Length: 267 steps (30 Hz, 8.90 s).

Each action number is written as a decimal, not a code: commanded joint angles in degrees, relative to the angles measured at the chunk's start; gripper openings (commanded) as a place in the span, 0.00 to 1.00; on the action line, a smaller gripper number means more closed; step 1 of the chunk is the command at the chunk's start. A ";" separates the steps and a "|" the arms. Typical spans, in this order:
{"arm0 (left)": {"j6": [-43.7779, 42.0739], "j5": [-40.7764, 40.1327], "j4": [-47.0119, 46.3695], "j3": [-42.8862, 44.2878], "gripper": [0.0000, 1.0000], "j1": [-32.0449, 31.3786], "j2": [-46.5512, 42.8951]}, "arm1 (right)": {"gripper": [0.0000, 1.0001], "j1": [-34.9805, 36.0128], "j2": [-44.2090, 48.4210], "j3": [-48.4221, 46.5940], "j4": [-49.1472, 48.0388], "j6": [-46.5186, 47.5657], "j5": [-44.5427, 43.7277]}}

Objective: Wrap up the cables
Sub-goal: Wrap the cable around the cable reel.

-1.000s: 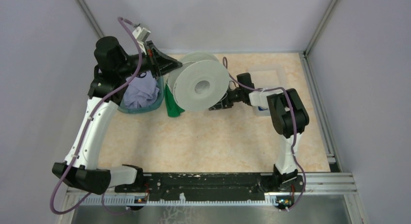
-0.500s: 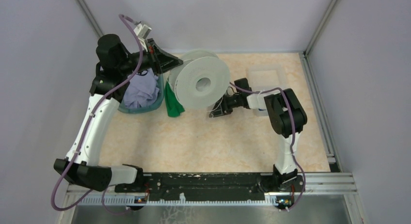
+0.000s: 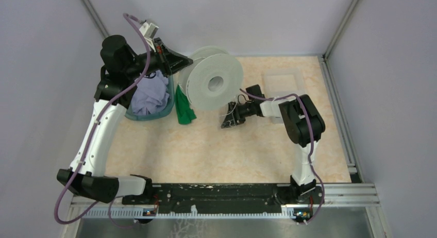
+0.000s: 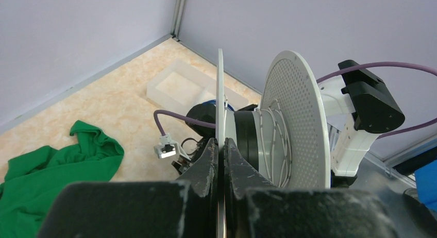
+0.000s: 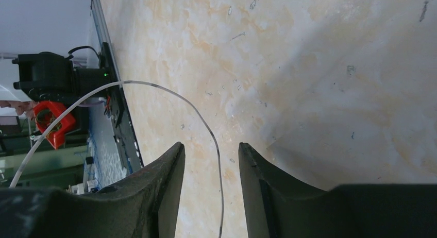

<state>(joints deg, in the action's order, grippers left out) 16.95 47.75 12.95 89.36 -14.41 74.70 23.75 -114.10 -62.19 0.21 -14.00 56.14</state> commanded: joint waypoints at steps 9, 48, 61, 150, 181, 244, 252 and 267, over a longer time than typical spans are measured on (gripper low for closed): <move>-1.21 -10.62 0.63 5.10 0.00 0.04 0.08 | 0.27 1.27 -0.82 -0.46 2.00 3.43 2.21; 0.57 -19.45 5.27 5.78 0.00 0.39 -0.52 | 0.46 -1.74 14.22 9.16 -16.79 0.43 -5.17; 7.33 -17.71 4.95 4.63 0.00 1.05 0.53 | 0.70 -1.84 15.76 10.54 -41.33 -15.93 -9.49; -24.09 -51.90 -6.98 -18.17 0.00 -17.18 3.14 | 0.00 7.55 15.48 -37.03 24.86 16.61 -43.06; -20.28 -44.12 -2.19 -13.99 0.00 -16.48 1.95 | 0.22 -2.70 10.11 -27.44 22.17 18.48 -33.43; 8.40 -42.24 4.67 -7.34 0.00 -4.34 7.16 | 0.00 8.92 15.18 -3.77 7.34 13.21 -23.07; 9.42 -45.66 3.61 -9.87 0.00 -4.12 8.04 | 0.00 13.63 15.75 -5.32 6.12 12.46 -16.51; 3.41 -52.92 -0.71 -13.79 0.00 -8.00 9.06 | 0.00 16.24 14.16 -19.44 13.76 10.16 -11.73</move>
<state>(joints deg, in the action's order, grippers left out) 22.68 -2.39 18.70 75.53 -20.75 84.47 39.48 -102.04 -76.12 13.17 -1.98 42.11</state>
